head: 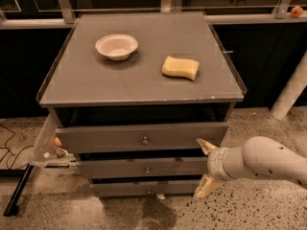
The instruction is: Open middle drawer
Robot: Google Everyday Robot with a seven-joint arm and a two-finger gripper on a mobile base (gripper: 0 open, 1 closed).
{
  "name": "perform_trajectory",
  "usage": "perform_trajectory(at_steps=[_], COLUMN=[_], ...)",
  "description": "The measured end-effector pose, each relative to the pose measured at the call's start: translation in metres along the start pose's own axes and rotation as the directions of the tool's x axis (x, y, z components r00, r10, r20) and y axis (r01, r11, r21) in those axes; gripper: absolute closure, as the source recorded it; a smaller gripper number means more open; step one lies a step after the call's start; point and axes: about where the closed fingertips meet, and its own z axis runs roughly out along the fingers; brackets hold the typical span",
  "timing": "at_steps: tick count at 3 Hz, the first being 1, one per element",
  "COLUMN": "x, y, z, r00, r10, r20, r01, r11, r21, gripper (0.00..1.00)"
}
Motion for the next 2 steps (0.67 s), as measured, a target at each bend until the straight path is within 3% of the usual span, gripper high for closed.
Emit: perform_trajectory(at_steps=[2], x=[0.004], y=[0.01], z=[0.016], r00=[1.0], r10=[0.006], r20=[0.011], r01=[-0.006], r11=[0.9999], r21=[-0.014], gripper=[0.0])
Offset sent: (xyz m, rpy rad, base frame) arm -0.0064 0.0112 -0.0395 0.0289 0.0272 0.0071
